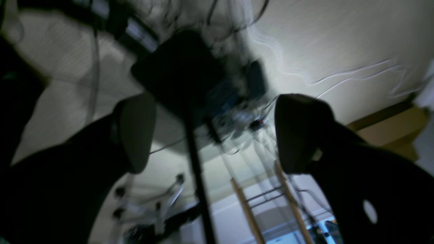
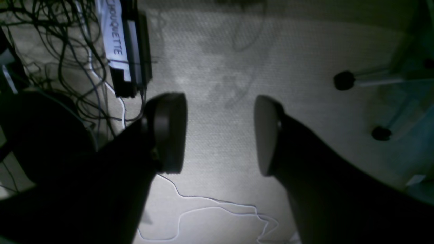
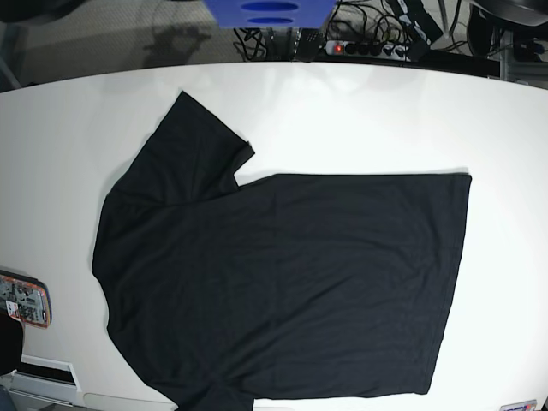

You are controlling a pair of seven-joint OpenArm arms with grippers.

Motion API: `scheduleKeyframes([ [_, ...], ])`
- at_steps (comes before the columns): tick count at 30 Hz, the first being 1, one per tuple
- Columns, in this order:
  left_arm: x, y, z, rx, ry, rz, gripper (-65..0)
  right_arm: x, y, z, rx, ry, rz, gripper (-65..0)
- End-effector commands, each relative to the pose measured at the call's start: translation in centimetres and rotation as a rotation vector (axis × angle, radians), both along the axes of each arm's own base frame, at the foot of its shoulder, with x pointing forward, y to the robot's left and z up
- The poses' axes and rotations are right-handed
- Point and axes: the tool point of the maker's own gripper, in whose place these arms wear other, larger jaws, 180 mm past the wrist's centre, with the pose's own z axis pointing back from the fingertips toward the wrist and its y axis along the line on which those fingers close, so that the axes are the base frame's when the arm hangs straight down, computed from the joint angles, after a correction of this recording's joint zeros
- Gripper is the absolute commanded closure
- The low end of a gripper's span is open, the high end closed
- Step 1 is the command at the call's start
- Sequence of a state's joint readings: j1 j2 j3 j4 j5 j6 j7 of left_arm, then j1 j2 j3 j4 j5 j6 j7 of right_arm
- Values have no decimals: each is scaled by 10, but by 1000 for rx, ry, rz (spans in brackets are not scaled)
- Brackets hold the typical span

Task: Fold the T-shirt properly
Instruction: 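Move both grippers out from rest toward the black T-shirt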

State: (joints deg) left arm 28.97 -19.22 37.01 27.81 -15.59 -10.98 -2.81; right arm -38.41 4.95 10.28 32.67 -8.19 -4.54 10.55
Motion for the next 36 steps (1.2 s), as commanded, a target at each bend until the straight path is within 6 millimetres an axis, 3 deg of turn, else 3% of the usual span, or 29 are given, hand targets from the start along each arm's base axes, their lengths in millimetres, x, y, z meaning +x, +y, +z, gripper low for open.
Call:
scheduleKeyframes([
  [1, -22, 9, 10, 3, 41, -12, -498, -8, -6, 9, -11, -7, 15, -305],
  [6, -30, 6, 33, -40, 11, 78, -498, 3, -13, 35, -20, -91, 57, -305],
  [8, -22, -4, 45, -72, -22, 146, -498, 20, -18, 42, -27, -139, 78, -305],
  [14, 14, 4, 78, -86, -151, 296, -498, 67, -26, 61, -36, -272, 95, -305],
  [16, 16, 9, 88, -73, -173, 332, -498, 74, -33, 71, -35, -311, 31, -305],
  [21, 42, -5, 114, -125, -256, 377, -498, 95, -46, 104, -10, -414, -104, -305],
  [25, 70, -3, 130, -136, -340, 405, -498, 123, -40, 126, 16, -503, -106, -305],
  [29, 114, 6, 148, -134, -468, 444, -498, 146, -36, 143, 30, -574, -99, -305],
  [32, 146, 9, 162, -126, -569, 491, -498, 167, -50, 161, -8, -647, -104, -306],
  [36, 167, 3, 173, -128, -654, 381, -498, 192, -65, 185, -50, -736, -100, -305],
])
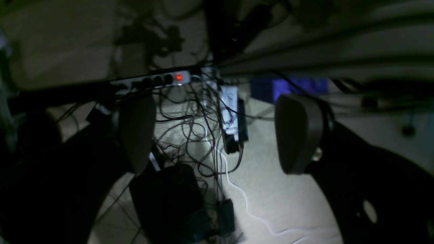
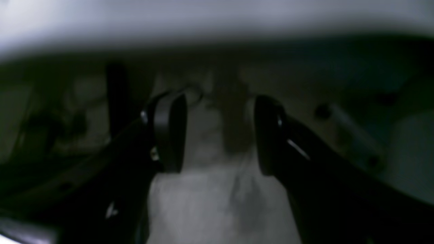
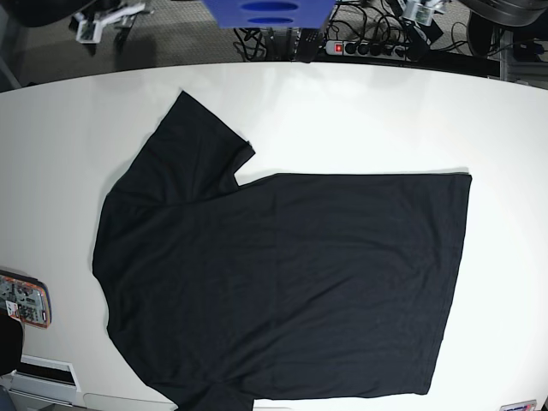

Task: Fold the T-shirt properly
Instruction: 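Move both grippers out from rest toward the black T-shirt, then lower the right gripper onto the shirt shoulder edge and pinch it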

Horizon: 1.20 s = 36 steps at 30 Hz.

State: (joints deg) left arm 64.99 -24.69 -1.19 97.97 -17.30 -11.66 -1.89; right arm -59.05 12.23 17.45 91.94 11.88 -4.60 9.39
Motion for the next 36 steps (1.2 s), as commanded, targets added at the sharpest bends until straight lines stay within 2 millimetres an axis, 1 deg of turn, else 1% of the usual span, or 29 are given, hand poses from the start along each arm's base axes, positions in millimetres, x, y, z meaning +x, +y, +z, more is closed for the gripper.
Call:
scheduleKeyframes([
  [1, 3, 0, 8, 9, -30, -27, -498, 5, -5, 14, -20, -42, 1, -305],
  [3, 14, -2, 16, 15, -100, -57, -498, 17, -11, 28, -41, -88, 1, -305],
  [5, 25, -3, 27, 7, -203, -74, -498, 27, -16, 41, -61, -126, 1, -305],
  [8, 42, 9, 43, 39, -327, -117, -498, 39, -21, 57, -88, -173, 6, -305],
  [10, 55, 16, 47, 69, -385, -136, -498, 47, -20, 65, -92, -202, 12, -305],
  [12, 70, 30, 52, 124, -437, -150, -498, 54, -19, 73, -95, -229, 20, -305],
  [13, 74, 34, 53, 147, -448, -157, -498, 56, -17, 76, -94, -237, 23, -305],
  [14, 78, 38, 55, 166, -463, -158, -498, 57, -17, 78, -94, -242, 25, -305],
  [16, 95, 51, 63, 227, -514, -161, -498, 58, -14, 76, -105, -214, 44, -305],
  [19, 109, 65, 76, 301, -566, -160, -498, 51, -10, 62, -157, -109, 105, -305],
  [20, 116, 68, 80, 322, -588, -166, -498, 50, -8, 60, -187, -83, 136, -305],
  [22, 129, 70, 88, 351, -631, -169, -498, 53, -5, 62, -245, -62, 194, -305],
  [26, 146, 73, 98, 418, -693, -174, -498, 64, 15, 70, -307, -70, 299, -305],
  [29, 156, 69, 102, 447, -724, -203, -498, 73, 34, 68, -299, -79, 348, -305],
  [31, 161, 68, 102, 464, -736, -221, -497, 75, 48, 60, -302, -57, 391, -305],
  [36, 171, 64, 103, 488, -764, -223, -497, 81, 99, 41, -353, 0, 570, -305],
])
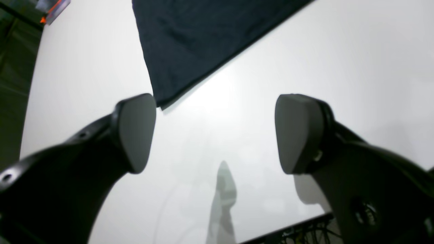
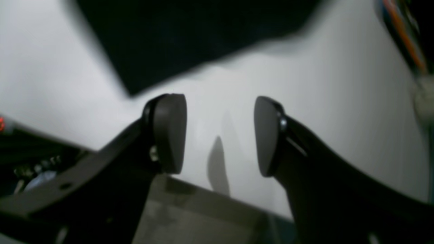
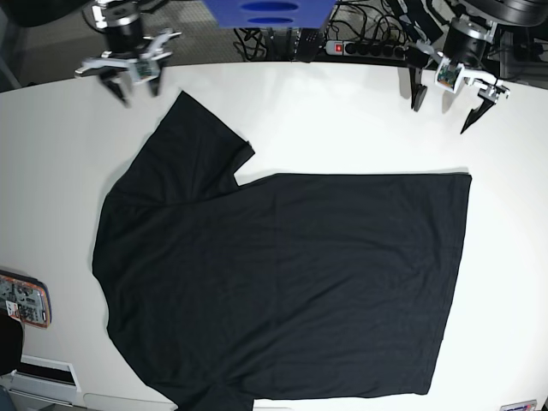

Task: Fold the T-shirt properly
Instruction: 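Lower the right gripper onto the shirt shoulder edge and pinch it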

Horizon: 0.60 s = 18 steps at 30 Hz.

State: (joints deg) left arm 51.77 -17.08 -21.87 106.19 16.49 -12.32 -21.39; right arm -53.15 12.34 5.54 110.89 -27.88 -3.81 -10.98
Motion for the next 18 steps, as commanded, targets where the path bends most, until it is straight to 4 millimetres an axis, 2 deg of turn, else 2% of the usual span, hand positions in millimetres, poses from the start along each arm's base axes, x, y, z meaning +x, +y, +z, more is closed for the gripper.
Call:
scheduleKeyframes([
  [1, 2, 0, 9, 7, -32, -8, -497, 5, 10, 6, -14, -30, 38, -305],
  [5, 1, -3, 8, 0, -27, -12, -497, 1, 49, -2, -52, 3, 158, -305],
  [9, -2, -2, 5, -4, -17, -8, -497, -1, 77, -8, -40, 41, 208, -305],
  [12, -2, -2, 5, -4, -17, -8, -497, 3, 88, -12, -21, 67, 203, -305],
  [18, -3, -2, 5, -4, -16, -8, -497, -3, 102, -18, 25, 121, 195, -305],
])
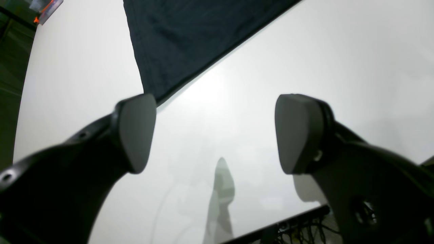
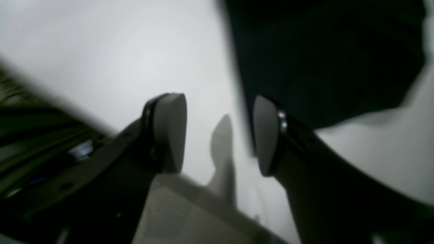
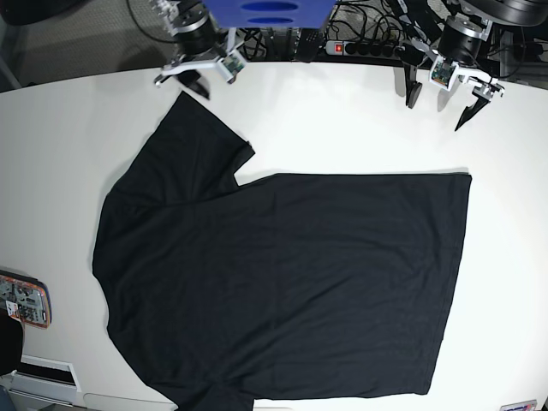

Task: Fold the T-shirt properly
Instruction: 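Lower the right gripper onto the shirt shoulder edge and pinch it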

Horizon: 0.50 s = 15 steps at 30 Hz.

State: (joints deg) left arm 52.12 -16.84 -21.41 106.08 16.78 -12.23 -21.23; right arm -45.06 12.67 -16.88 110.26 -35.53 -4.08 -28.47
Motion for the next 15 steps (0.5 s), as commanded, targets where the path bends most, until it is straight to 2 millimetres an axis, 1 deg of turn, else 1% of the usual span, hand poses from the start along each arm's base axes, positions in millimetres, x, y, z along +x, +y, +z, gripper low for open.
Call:
scheduleKeyframes([
  [1, 1, 1, 8, 1, -26, -7, -497, 13, 1, 10, 16, -54, -6, -305],
  [3, 1, 1, 8, 2, -26, -7, -497, 27, 1, 13, 14, -87, -5, -305],
  [6, 2, 1, 8, 3, -26, -8, -497, 52, 2, 22, 13, -153, -2, -305],
  [7, 2, 2, 8, 5, -26, -8, -497, 55, 2, 21, 10, -156, -1, -305],
  [11, 3, 2, 8, 5, -28, -8, -497, 52, -1, 10, -6, -133, 1, -305],
  [15, 3, 2, 8, 5, -26, -8, -497, 49, 0, 9, -7, -125, 4, -305],
])
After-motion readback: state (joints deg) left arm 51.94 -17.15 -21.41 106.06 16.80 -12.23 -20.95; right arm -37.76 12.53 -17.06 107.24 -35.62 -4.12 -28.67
